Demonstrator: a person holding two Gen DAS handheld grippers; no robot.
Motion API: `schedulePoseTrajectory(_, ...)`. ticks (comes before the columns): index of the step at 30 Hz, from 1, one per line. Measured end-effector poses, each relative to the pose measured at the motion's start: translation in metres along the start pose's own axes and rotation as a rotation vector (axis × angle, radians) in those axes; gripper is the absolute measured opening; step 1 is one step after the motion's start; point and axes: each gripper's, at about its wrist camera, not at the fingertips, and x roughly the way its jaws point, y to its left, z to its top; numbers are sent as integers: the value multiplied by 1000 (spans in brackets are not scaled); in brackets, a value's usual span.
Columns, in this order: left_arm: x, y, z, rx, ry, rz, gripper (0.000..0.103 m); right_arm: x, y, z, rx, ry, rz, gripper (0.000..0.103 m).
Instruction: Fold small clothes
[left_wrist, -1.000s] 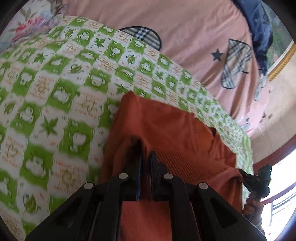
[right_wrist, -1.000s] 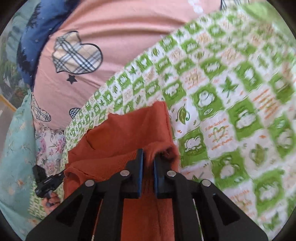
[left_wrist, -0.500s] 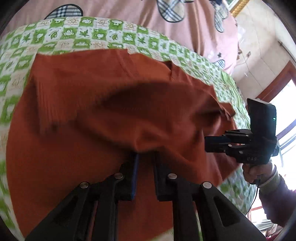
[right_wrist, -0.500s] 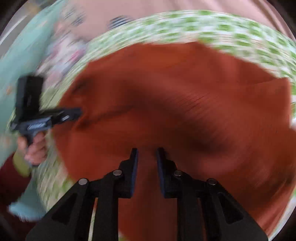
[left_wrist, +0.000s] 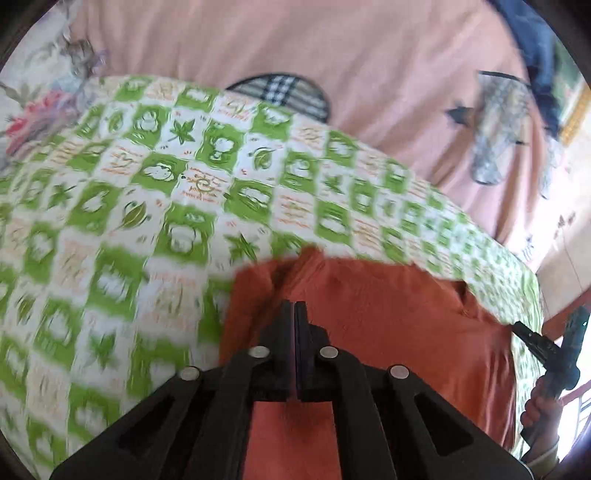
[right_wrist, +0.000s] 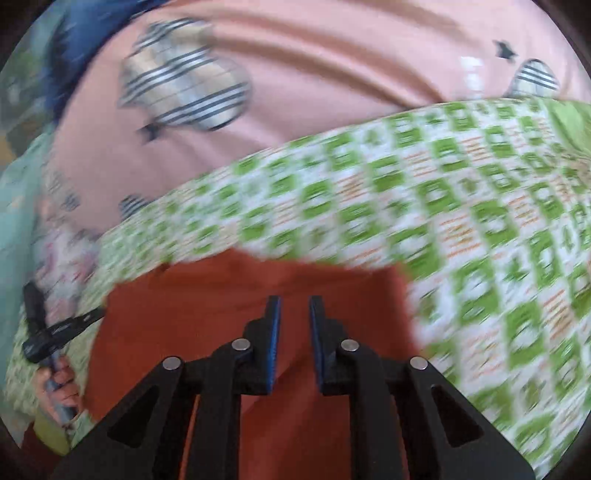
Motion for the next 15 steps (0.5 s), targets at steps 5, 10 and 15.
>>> schedulePoseTrajectory(5,-32,-45,-73,119,46,-208,4,21,55,-63,-105,201,188,38)
schedulePoseTrajectory(10,-20,-74,-111,207,124,-204,4,58,113,-88,-346,341,260,38)
schedulePoseTrajectory(15,9,-58,-92,161,135,-81,4,104,108,-51,-281,300,140,35)
